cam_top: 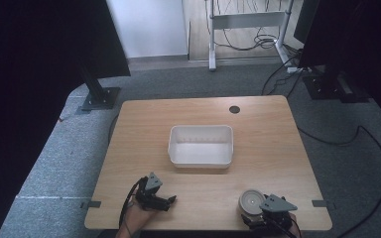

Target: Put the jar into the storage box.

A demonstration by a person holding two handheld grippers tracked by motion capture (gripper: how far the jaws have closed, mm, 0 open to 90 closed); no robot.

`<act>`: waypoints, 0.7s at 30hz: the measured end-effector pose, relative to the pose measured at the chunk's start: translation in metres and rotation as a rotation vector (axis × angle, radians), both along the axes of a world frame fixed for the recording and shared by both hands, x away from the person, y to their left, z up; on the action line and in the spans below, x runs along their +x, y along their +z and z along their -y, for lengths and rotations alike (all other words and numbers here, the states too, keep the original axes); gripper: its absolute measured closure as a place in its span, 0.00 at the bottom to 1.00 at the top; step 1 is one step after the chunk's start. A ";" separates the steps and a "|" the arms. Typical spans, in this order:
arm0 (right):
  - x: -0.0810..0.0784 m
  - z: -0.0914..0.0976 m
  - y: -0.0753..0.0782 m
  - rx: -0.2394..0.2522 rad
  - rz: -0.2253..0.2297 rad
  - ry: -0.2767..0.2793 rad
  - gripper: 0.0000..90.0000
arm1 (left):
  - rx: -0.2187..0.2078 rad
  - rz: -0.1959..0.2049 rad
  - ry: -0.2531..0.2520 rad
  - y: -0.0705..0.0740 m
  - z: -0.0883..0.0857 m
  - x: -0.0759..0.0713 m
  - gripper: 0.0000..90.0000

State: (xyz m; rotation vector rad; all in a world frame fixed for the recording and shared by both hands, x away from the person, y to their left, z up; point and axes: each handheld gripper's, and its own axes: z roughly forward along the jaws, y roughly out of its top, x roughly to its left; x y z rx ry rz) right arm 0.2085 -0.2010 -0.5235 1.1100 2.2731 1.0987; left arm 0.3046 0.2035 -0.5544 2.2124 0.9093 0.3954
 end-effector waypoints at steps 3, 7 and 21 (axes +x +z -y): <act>0.002 -0.003 -0.001 -0.012 0.006 -0.004 0.04 | 0.001 0.000 -0.001 0.000 0.000 0.000 0.03; 0.004 -0.005 -0.002 -0.017 0.009 -0.011 0.06 | 0.001 0.000 0.000 0.000 0.000 0.000 0.03; 0.010 -0.008 -0.004 -0.012 -0.023 -0.026 0.10 | 0.000 0.000 0.000 0.000 0.000 0.000 0.03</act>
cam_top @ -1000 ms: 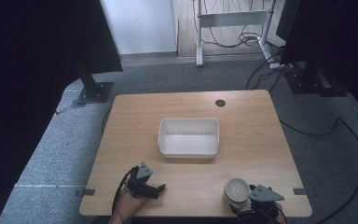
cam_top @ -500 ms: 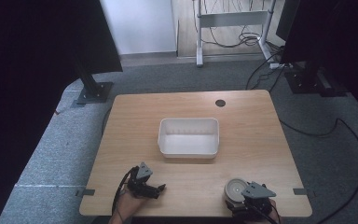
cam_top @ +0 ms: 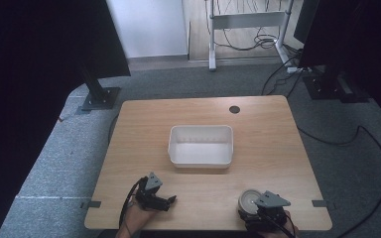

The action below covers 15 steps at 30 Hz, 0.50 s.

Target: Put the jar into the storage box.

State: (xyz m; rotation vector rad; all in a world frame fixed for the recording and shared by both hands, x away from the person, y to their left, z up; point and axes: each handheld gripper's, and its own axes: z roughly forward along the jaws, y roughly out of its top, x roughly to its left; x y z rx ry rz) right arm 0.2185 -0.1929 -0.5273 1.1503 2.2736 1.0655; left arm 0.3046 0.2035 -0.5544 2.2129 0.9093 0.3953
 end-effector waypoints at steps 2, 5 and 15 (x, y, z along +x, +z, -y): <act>0.000 0.000 0.000 -0.005 0.002 -0.001 0.10 | 0.000 0.000 0.000 0.000 0.000 0.000 0.03; 0.001 -0.002 0.002 -0.019 0.011 -0.011 0.10 | 0.000 0.000 0.000 0.000 0.000 0.000 0.03; 0.006 -0.005 0.006 -0.002 0.015 -0.005 0.10 | 0.000 0.000 0.000 0.000 0.000 0.000 0.03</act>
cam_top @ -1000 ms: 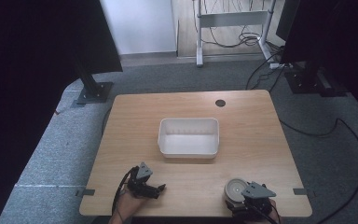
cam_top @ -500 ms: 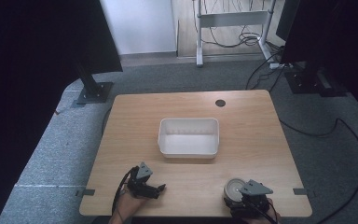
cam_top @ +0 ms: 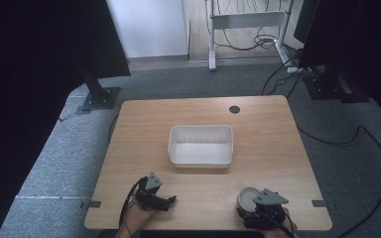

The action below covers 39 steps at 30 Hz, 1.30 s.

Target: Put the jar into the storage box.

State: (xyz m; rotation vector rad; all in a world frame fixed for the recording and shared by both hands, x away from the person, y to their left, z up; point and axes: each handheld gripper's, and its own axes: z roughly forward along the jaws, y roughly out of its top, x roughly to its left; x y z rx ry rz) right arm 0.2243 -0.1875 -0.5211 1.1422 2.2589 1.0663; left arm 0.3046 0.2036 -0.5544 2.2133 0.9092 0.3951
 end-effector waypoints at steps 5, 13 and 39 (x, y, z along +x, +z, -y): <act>0.005 -0.004 0.005 0.010 0.012 0.008 0.10 | 0.000 0.000 0.000 0.000 0.000 0.000 0.03; 0.015 -0.014 0.011 0.018 0.020 0.033 0.10 | 0.001 -0.001 -0.001 0.000 0.000 0.000 0.03; 0.045 -0.035 0.025 0.057 0.032 0.063 0.10 | 0.001 0.000 -0.001 0.000 0.000 0.000 0.03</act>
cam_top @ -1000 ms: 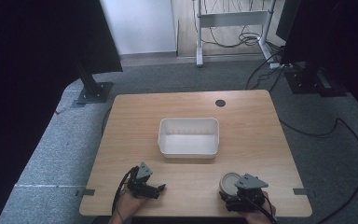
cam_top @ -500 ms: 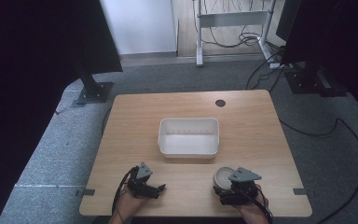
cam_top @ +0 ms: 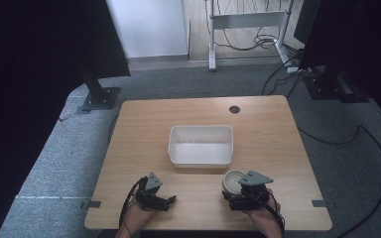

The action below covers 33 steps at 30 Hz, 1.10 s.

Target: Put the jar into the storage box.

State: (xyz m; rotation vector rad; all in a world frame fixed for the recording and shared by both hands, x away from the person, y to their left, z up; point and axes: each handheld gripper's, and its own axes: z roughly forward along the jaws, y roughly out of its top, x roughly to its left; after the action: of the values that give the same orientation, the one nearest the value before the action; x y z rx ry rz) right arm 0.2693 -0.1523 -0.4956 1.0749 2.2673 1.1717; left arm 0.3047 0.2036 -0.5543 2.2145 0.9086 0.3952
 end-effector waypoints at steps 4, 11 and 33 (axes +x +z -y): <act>0.006 -0.005 0.003 0.002 0.001 0.007 0.10 | 0.000 0.000 0.000 0.000 0.000 0.000 0.03; 0.014 -0.013 0.007 0.006 0.006 0.017 0.10 | 0.001 -0.001 0.000 0.000 0.000 0.000 0.03; 0.041 -0.042 0.022 0.004 0.035 0.056 0.10 | -0.001 0.000 0.001 0.000 0.000 0.000 0.03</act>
State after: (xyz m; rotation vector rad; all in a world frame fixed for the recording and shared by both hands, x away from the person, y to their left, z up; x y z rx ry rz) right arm 0.3100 -0.1108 -0.4736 0.9904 2.2829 1.2075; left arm 0.3046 0.2036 -0.5544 2.2130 0.9091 0.3951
